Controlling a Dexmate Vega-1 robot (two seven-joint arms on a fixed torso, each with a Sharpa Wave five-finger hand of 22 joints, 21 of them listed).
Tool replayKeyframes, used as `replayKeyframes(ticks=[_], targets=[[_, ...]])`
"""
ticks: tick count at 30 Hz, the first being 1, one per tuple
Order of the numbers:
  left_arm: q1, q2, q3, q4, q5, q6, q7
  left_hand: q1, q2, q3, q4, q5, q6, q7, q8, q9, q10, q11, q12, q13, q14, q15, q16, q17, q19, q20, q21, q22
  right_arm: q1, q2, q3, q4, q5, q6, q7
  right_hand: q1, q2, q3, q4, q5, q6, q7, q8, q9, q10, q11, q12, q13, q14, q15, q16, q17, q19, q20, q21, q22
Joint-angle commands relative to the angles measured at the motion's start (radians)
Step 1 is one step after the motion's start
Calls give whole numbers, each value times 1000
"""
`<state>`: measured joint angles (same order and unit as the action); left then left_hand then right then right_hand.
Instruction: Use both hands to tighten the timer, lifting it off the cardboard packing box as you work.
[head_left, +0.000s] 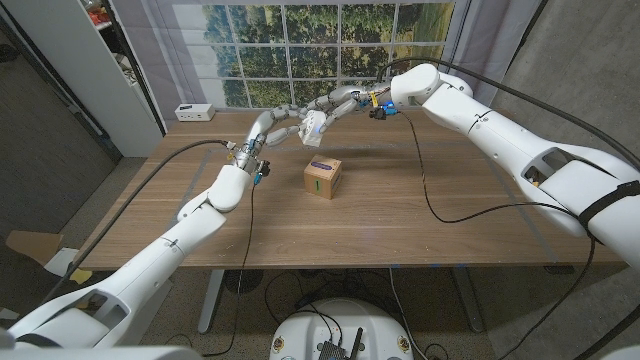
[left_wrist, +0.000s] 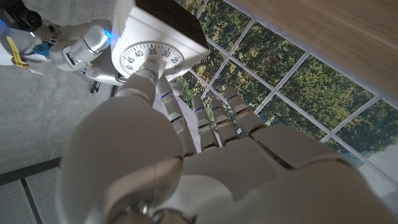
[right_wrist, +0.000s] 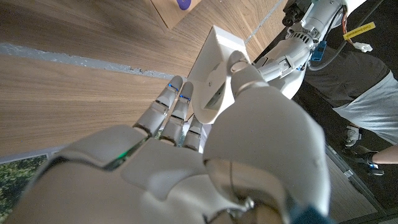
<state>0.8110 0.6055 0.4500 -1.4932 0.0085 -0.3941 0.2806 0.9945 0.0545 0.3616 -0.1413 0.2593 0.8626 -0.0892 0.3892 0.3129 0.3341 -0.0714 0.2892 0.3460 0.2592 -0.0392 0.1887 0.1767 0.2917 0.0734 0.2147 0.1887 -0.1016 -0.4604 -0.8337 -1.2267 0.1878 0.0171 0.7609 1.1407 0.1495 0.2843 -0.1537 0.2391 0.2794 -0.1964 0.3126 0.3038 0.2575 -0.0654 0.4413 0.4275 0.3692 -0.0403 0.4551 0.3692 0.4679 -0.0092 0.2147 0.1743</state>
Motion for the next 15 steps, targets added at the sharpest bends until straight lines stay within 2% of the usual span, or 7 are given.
replayKeyframes(ticks=[1, 2, 5, 15], targets=[[10, 76, -5, -92, 45, 89, -41, 41, 19, 10, -13, 6, 12, -2, 3, 3, 5, -12, 6, 6, 5, -55, 3, 2, 4, 9, 7, 5, 15, 17, 8, 59, 36, 22, 43, 13, 9, 7, 0, 7, 6, 4, 2, 3, 46, -6, 31, 112, 14, -186, 6, 4, 4, -13, 1, 3], [8, 81, -4, -96, 51, 92, -44, 46, 20, 10, -14, 6, 18, -6, 5, 2, 4, -14, 5, 6, 4, -57, 2, 2, 4, 7, 7, 5, 16, 19, 8, 66, 40, 24, 47, 14, 10, 7, -1, 7, 6, 4, 1, 3, 46, 0, 31, 112, 16, -186, 6, 5, 5, -14, 1, 3], [-3, 96, 4, -101, 76, 86, -56, 64, 27, 10, -19, 5, 36, -12, 8, 2, 7, -19, 6, 7, 5, -64, 3, 1, 8, 4, 9, 6, 18, 23, 12, 83, 51, 27, 57, 16, 10, 9, -1, 8, 7, 7, 1, 3, 47, -3, 32, 114, 17, -186, 5, 4, 8, -18, 2, 3], [-51, 137, 25, -95, 204, -26, -61, 86, 29, -10, -11, -3, 90, -22, 18, -2, 55, -57, 23, 9, 30, -85, 11, 3, 25, -10, 20, 9, 26, 35, 21, 135, 83, 35, 89, 16, 10, 10, 1, 8, 11, 9, -1, 3, 53, -7, 35, 119, 25, -184, 6, 5, 14, -26, 3, 3]])
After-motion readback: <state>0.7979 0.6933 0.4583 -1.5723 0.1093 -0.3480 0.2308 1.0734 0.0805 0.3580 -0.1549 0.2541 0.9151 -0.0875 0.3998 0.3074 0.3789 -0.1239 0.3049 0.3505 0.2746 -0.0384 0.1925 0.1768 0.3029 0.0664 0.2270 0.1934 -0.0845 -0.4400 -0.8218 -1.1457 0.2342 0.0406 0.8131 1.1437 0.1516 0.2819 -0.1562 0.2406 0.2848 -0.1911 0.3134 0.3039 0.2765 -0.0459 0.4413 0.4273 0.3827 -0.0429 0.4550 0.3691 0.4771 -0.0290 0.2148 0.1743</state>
